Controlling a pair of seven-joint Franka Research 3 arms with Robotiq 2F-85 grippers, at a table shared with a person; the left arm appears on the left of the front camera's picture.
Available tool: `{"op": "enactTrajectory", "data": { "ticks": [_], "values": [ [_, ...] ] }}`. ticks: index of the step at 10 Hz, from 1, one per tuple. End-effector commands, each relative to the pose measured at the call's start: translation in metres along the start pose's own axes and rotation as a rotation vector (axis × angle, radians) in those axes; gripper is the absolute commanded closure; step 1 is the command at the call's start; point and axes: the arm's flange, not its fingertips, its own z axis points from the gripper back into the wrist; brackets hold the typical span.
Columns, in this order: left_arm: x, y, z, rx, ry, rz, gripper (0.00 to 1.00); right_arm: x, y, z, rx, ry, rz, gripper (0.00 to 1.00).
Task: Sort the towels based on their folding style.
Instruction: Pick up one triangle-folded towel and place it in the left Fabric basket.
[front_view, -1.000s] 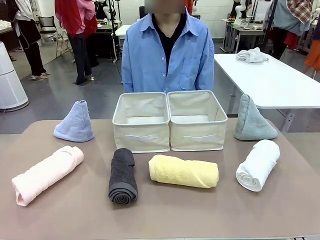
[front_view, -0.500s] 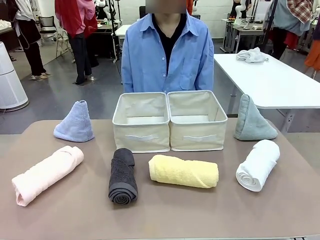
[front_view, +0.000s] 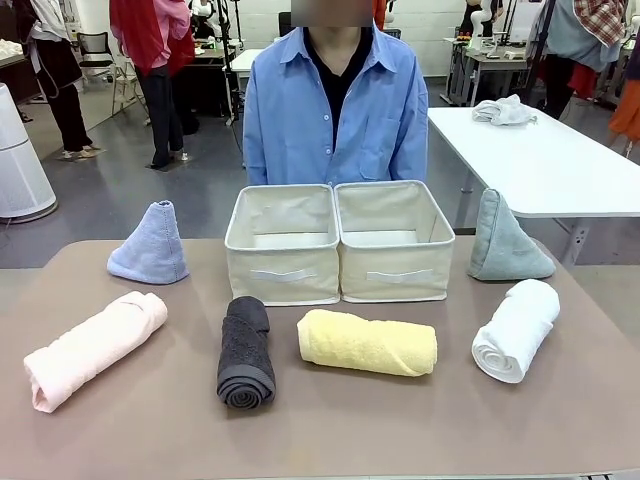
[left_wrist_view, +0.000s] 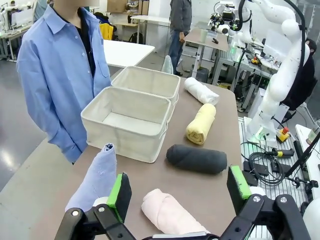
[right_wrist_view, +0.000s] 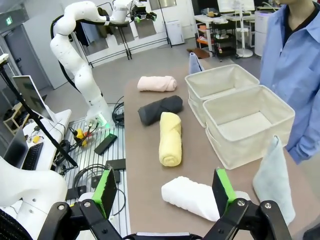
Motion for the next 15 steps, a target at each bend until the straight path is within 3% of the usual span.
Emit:
{"op": "enactTrajectory", "data": {
  "ticks": [1, 9, 11, 14, 15],
  "values": [
    [0.000, -0.004, -0.001, 0.000, -0.022, -0.014, 0.00, 0.001, 0.001, 0.000, 0.006, -0.018, 0.022, 0.00],
    [0.000, -0.004, -0.001, 0.000, -0.022, -0.014, 0.00, 0.000, 0.000, 0.000, 0.000, 0.000, 0.000, 0.00],
    [0.000, -0.004, -0.001, 0.000, -0.022, -0.014, 0.00, 0.023, -0.016, -0.013, -0.067, 0.103, -0.004, 0.00],
    [0.000, -0.004, -0.001, 0.000, -0.022, -0.014, 0.00, 0.071, -0.061, -0.054, -0.227, 0.504, 0.012, 0.00],
    [0.000, -0.004, -0.001, 0.000, -0.022, -0.014, 0.00, 0.085, -0.068, -0.071, -0.209, 0.620, 0.041, 0.00]
  ]
}}
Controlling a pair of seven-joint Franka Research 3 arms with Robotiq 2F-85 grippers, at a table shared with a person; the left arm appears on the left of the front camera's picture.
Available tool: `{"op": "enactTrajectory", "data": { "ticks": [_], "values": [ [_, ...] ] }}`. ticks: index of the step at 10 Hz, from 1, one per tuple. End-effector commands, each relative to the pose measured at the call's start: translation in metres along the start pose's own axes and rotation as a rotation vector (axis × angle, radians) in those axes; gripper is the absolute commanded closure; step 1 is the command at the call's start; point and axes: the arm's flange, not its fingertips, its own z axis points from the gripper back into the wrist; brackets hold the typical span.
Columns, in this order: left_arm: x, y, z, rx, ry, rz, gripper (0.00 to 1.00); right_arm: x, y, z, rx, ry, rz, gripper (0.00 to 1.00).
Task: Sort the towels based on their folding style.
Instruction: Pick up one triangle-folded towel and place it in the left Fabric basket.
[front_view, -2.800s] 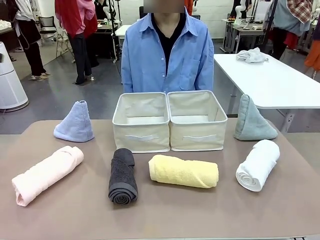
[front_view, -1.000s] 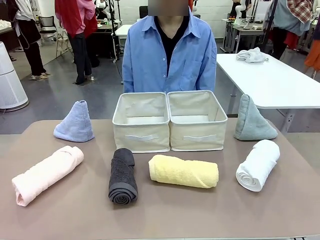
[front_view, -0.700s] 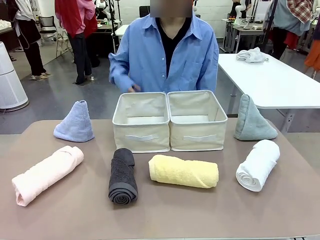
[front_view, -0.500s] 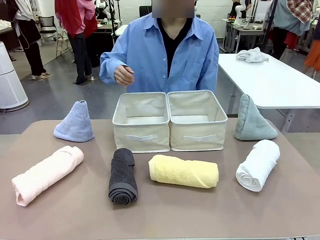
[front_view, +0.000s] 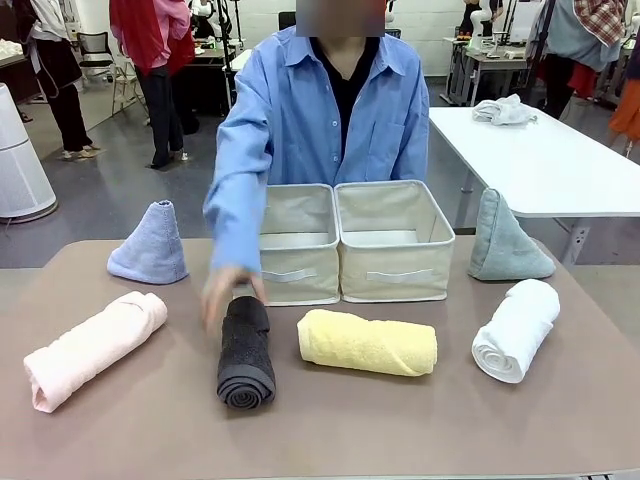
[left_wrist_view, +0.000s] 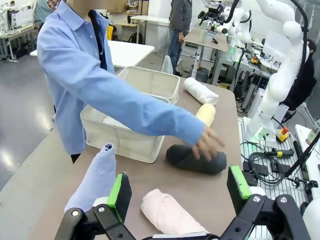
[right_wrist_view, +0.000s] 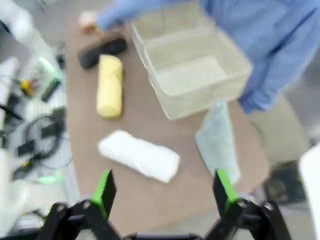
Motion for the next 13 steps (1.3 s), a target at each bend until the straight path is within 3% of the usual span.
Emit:
{"op": "enactTrajectory", "data": {
  "ticks": [1, 2, 3, 5, 6, 7, 8, 10, 11, 13],
  "values": [
    [0.000, -0.003, 0.000, 0.002, -0.022, -0.014, 0.00, 0.028, -0.002, -0.024, 0.041, 0.217, 0.007, 0.00],
    [0.000, -0.003, 0.000, 0.002, -0.022, -0.014, 0.00, 0.035, -0.002, -0.029, 0.049, 0.225, 0.018, 0.00],
    [0.000, -0.003, 0.000, 0.002, -0.022, -0.014, 0.00, 0.024, -0.005, -0.014, -0.001, 0.117, 0.021, 0.00],
    [0.000, -0.003, 0.000, 0.002, -0.022, -0.014, 0.00, 0.024, -0.005, -0.014, -0.001, 0.117, 0.021, 0.00],
    [0.000, -0.003, 0.000, 0.002, -0.022, -0.014, 0.00, 0.035, -0.005, -0.023, 0.013, 0.177, 0.025, 0.00],
    [0.000, -0.003, 0.000, 0.002, -0.022, -0.014, 0.00, 0.055, 0.012, -0.050, -0.132, 0.397, 0.195, 0.00],
    [0.000, -0.003, 0.000, 0.002, -0.022, -0.014, 0.00, 0.078, 0.001, -0.077, -0.112, 0.556, 0.320, 0.00],
    [0.000, -0.003, 0.000, 0.002, -0.022, -0.014, 0.00, 0.101, -0.044, -0.111, 0.034, 0.623, 0.379, 0.00],
    [0.000, -0.003, 0.000, 0.002, -0.022, -0.014, 0.00, 0.106, -0.060, -0.127, 0.049, 0.640, 0.402, 0.00],
    [0.000, -0.003, 0.000, 0.002, -0.022, -0.014, 0.00, 0.106, -0.088, -0.149, 0.152, 0.590, 0.414, 0.00]
  ]
}}
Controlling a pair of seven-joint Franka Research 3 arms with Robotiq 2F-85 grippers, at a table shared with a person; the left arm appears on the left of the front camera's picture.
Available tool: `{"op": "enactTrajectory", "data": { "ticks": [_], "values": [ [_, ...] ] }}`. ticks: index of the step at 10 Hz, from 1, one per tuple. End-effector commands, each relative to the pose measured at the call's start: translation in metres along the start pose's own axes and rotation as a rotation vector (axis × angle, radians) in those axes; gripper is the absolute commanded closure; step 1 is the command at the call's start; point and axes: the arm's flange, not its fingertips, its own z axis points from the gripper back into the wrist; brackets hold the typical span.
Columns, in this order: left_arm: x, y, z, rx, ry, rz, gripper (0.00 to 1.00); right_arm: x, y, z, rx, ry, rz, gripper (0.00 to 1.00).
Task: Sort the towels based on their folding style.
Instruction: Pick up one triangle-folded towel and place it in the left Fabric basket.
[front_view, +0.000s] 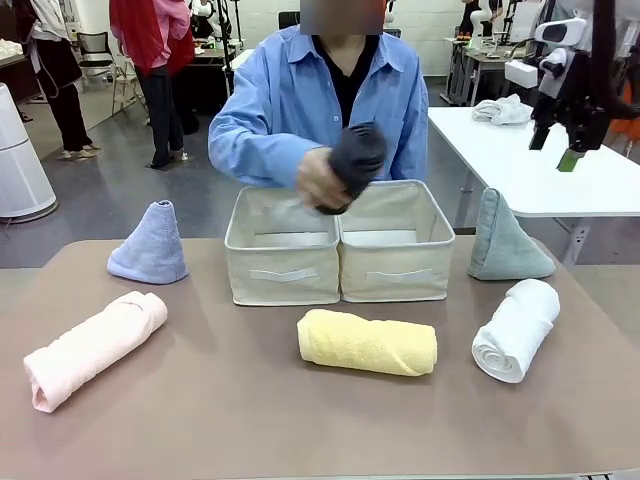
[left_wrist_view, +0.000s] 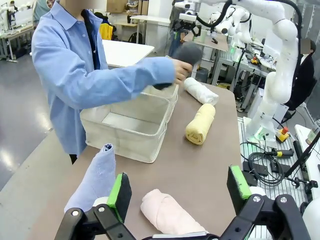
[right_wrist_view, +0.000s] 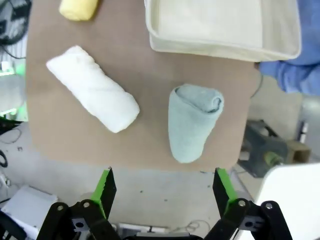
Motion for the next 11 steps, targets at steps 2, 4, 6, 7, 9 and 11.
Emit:
{"op": "enactTrajectory", "data": {
  "ticks": [2, 4, 6, 7, 9, 11],
  "values": [
    [0.000, -0.002, 0.000, 0.002, -0.022, -0.014, 0.00, -0.015, -0.029, -0.005, 0.072, -0.134, 0.031, 0.00],
    [0.000, -0.002, 0.000, 0.002, -0.022, -0.014, 0.00, -0.011, -0.035, -0.019, 0.069, -0.135, -0.041, 0.00],
    [0.000, -0.002, 0.000, 0.002, -0.022, -0.014, 0.00, -0.014, -0.025, -0.020, 0.063, -0.106, 0.014, 0.00],
    [0.000, -0.002, 0.000, 0.002, -0.022, -0.014, 0.00, -0.014, -0.025, -0.020, 0.063, -0.106, 0.014, 0.00],
    [0.000, -0.002, 0.000, 0.002, -0.022, -0.014, 0.00, -0.005, -0.032, -0.033, 0.029, -0.117, -0.008, 0.00],
    [0.000, -0.002, 0.000, 0.002, -0.022, -0.014, 0.00, 0.003, -0.053, -0.052, 0.011, -0.139, -0.033, 0.00]
  ]
}}
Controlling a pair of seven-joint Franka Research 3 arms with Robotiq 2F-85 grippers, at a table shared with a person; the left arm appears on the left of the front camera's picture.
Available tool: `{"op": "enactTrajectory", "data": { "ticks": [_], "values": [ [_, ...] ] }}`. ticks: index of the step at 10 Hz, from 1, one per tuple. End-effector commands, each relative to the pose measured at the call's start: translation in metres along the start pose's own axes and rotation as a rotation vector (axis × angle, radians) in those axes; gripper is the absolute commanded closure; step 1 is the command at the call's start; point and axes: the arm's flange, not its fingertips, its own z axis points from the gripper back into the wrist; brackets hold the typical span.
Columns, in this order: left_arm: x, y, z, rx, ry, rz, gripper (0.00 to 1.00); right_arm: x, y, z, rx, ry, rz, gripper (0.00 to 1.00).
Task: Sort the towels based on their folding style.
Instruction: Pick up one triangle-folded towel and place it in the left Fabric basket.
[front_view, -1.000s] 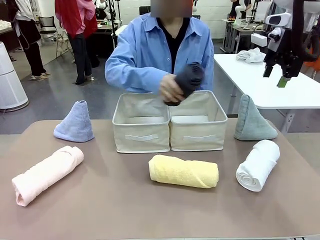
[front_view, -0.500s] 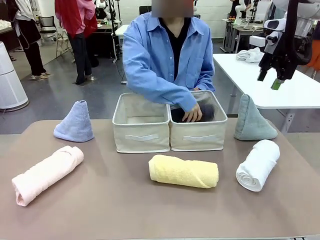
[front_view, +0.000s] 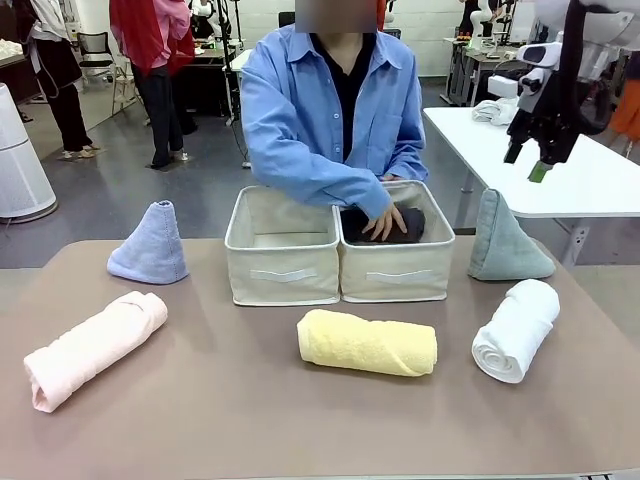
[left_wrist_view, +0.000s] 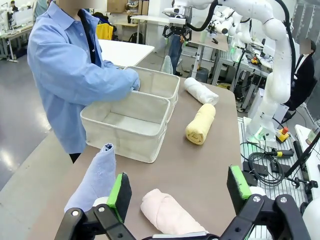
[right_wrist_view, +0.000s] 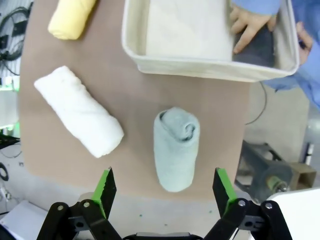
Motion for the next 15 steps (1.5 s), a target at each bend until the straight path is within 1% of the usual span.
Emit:
{"op": "enactTrajectory", "data": {
  "ticks": [1, 3, 6, 10, 11, 12, 13, 14, 15],
  "values": [
    [0.001, -0.002, 0.000, 0.001, -0.022, -0.015, 0.00, 0.004, -0.018, -0.022, -0.018, -0.021, -0.028, 0.00],
    [0.001, -0.002, 0.000, 0.001, -0.022, -0.015, 0.00, -0.003, -0.032, -0.040, 0.003, -0.009, -0.029, 0.00],
    [0.001, -0.002, 0.000, 0.001, -0.022, -0.015, 0.00, -0.005, -0.042, -0.062, 0.096, -0.033, -0.029, 0.00],
    [0.001, -0.002, 0.000, 0.001, -0.022, -0.015, 0.00, -0.003, -0.051, -0.092, 0.114, -0.025, -0.007, 0.00],
    [0.001, -0.002, 0.000, 0.001, -0.022, -0.015, 0.00, -0.003, -0.052, -0.093, 0.117, -0.012, 0.001, 0.00],
    [0.001, -0.002, 0.000, 0.001, -0.022, -0.015, 0.00, -0.005, -0.050, -0.091, 0.106, 0.005, 0.012, 0.23],
    [0.001, -0.002, 0.000, 0.001, -0.022, -0.015, 0.00, -0.005, -0.048, -0.090, 0.107, 0.023, 0.023, 0.56],
    [0.001, -0.002, 0.000, 0.001, -0.022, -0.015, 0.00, -0.005, -0.049, -0.090, 0.108, 0.022, 0.025, 0.80],
    [0.001, -0.002, 0.000, 0.001, -0.022, -0.015, 0.00, -0.005, -0.049, -0.089, 0.110, 0.023, 0.029, 1.00]
  ]
}}
